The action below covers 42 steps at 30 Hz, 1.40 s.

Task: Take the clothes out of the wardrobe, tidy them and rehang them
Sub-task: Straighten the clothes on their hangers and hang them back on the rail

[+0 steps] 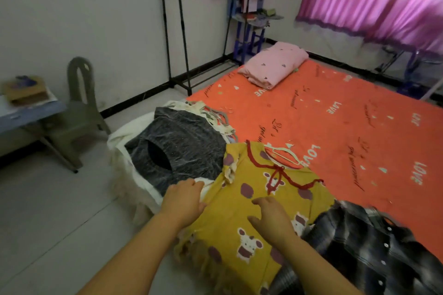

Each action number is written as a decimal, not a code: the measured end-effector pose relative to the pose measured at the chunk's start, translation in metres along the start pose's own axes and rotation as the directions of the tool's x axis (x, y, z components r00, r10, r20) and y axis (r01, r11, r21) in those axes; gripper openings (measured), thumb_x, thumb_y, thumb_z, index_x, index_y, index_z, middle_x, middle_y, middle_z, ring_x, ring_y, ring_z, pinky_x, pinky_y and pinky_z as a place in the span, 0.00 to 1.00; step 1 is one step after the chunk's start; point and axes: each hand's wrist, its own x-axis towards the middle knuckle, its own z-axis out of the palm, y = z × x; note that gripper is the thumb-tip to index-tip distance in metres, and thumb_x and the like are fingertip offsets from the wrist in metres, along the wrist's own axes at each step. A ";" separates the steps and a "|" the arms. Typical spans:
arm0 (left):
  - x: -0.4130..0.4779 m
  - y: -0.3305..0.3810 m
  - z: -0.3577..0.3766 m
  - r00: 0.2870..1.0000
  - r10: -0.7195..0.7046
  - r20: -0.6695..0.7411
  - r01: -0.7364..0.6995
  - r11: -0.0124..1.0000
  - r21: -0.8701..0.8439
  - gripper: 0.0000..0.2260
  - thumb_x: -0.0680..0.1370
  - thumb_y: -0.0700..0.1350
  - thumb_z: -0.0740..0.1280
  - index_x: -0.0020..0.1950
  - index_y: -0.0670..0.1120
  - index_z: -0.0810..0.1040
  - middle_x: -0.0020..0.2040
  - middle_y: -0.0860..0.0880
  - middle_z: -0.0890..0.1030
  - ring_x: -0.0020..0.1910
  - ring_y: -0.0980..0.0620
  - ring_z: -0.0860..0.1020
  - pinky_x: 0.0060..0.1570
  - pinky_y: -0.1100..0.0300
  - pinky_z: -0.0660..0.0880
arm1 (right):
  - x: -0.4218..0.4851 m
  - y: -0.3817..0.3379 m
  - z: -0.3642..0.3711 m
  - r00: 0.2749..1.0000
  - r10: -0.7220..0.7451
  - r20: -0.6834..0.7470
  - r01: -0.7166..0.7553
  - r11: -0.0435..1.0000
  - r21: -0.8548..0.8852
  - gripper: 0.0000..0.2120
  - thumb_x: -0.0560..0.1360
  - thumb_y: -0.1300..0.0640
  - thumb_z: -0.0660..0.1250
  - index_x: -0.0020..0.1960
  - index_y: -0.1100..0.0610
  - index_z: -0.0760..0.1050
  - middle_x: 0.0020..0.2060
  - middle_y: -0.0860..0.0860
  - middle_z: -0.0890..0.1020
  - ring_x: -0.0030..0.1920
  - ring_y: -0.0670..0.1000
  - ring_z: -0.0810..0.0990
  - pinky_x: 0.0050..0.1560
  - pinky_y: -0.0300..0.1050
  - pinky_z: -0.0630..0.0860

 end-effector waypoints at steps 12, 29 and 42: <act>0.090 -0.134 -0.025 0.994 -0.089 0.057 0.089 0.996 0.003 0.26 0.78 0.57 0.60 0.73 0.50 0.60 0.65 0.48 0.70 0.61 0.46 0.71 0.58 0.52 0.70 | 0.146 -0.114 0.027 0.993 -0.113 0.038 0.113 0.994 0.008 0.23 0.78 0.47 0.63 0.70 0.53 0.65 0.66 0.52 0.70 0.63 0.53 0.71 0.61 0.47 0.70; 0.328 -0.224 -0.067 0.967 0.196 0.165 -0.202 0.979 0.022 0.26 0.78 0.56 0.60 0.74 0.50 0.60 0.67 0.48 0.70 0.64 0.47 0.70 0.62 0.51 0.67 | 0.346 -0.169 0.004 0.983 0.178 0.056 -0.181 0.981 0.066 0.20 0.78 0.48 0.63 0.66 0.54 0.69 0.61 0.54 0.72 0.57 0.54 0.74 0.57 0.48 0.73; 0.492 -0.286 -0.034 0.820 0.451 0.353 -0.476 0.879 -0.019 0.25 0.79 0.55 0.60 0.74 0.49 0.60 0.66 0.47 0.69 0.64 0.46 0.69 0.61 0.51 0.68 | 0.460 -0.206 0.034 0.868 0.486 0.100 -0.496 0.843 0.210 0.21 0.80 0.50 0.61 0.71 0.55 0.65 0.67 0.55 0.68 0.63 0.55 0.71 0.64 0.50 0.69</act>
